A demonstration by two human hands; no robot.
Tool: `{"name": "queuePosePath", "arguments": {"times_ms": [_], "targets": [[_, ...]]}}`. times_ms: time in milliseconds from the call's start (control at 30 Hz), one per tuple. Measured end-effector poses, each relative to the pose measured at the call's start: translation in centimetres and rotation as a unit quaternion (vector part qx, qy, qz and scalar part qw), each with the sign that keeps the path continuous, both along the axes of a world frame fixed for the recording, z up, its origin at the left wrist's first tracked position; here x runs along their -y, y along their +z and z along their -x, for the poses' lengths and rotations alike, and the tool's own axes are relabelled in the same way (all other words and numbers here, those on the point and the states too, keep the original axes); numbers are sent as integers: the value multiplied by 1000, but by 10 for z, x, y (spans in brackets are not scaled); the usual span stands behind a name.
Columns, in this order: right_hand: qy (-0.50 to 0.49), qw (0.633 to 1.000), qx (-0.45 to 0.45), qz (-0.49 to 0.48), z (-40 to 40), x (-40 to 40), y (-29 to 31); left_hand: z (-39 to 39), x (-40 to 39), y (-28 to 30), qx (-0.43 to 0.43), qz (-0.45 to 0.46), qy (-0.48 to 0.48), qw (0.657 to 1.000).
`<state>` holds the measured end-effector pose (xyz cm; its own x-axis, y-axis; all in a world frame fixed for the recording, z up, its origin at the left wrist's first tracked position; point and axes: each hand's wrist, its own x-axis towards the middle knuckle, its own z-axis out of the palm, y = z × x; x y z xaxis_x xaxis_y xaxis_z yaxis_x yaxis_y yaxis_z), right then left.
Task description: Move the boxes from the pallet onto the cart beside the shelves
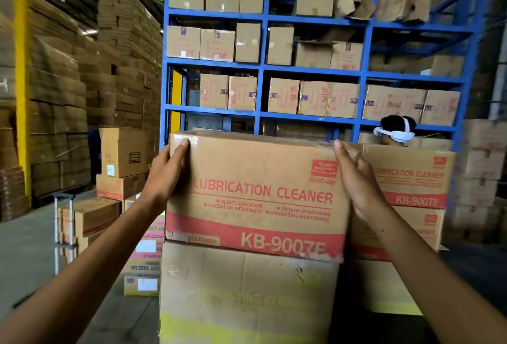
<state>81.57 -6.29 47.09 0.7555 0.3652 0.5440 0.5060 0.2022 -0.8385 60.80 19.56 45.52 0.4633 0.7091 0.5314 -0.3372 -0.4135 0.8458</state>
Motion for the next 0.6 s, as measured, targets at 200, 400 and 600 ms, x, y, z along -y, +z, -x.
{"name": "queuePosePath", "arguments": {"times_ms": [200, 400, 600], "targets": [[-180, 954, 204, -123, 40, -2, -21, 14, 15, -27, -29, 5, 50, 998], [-58, 935, 318, -147, 95, -44, -79, 58, 21, -90, -146, -26, 114, 982], [108, 944, 309, -35, 179, -115, -157, 164, 41, -163, -289, -19, 194, 937]]}}
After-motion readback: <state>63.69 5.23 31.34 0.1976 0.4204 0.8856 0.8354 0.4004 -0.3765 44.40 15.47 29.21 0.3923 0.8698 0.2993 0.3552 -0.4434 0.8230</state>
